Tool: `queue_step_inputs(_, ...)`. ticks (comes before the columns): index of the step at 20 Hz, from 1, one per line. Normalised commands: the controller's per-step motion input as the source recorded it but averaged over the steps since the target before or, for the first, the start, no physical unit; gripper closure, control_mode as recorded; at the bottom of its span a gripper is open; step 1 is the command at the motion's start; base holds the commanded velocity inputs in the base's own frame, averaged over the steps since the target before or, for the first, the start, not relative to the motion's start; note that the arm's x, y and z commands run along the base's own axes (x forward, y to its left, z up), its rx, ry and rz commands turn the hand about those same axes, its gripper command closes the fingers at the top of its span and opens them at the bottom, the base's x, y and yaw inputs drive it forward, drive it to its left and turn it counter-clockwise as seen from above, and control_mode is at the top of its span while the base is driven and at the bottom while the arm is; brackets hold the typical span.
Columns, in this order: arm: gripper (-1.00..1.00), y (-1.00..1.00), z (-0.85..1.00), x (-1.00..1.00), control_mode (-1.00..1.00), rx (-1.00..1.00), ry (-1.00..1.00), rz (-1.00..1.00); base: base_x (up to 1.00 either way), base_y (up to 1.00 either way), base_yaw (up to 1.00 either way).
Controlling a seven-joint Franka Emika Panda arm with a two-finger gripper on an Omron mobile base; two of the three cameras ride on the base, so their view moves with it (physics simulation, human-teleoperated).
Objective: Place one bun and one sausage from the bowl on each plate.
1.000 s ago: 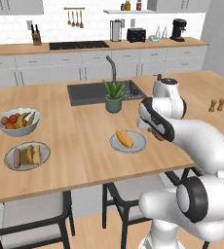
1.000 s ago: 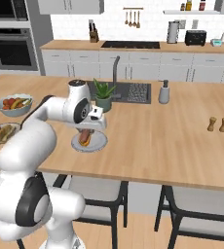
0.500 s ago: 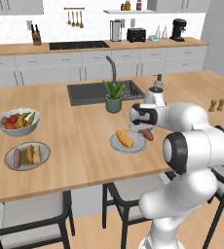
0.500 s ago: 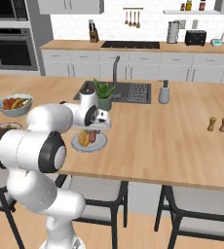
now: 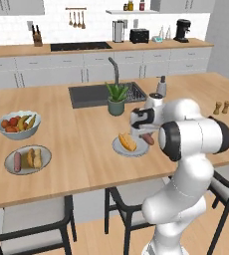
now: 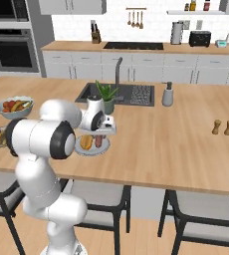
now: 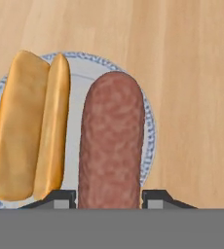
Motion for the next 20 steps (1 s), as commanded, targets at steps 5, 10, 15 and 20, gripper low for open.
queue_step_inputs(5, 1.00, 0.02, -0.33, 0.24, -1.00, 0.00, 0.00, 0.00, 0.00, 0.00, 0.00)
queue_step_inputs(10, 1.00, 0.02, -0.30, 0.22, -1.00, 0.00, 0.01, 0.00, 0.00, 0.00, 0.00)
queue_step_inputs(15, 1.00, 0.07, -0.21, 0.28, -1.00, 0.00, 0.00, 0.00, 0.00, 0.00, 0.00)
queue_step_inputs(20, 1.00, 0.07, -0.24, 0.21, -1.00, 0.00, 0.00, 0.00, 0.00, 0.00, 0.00)
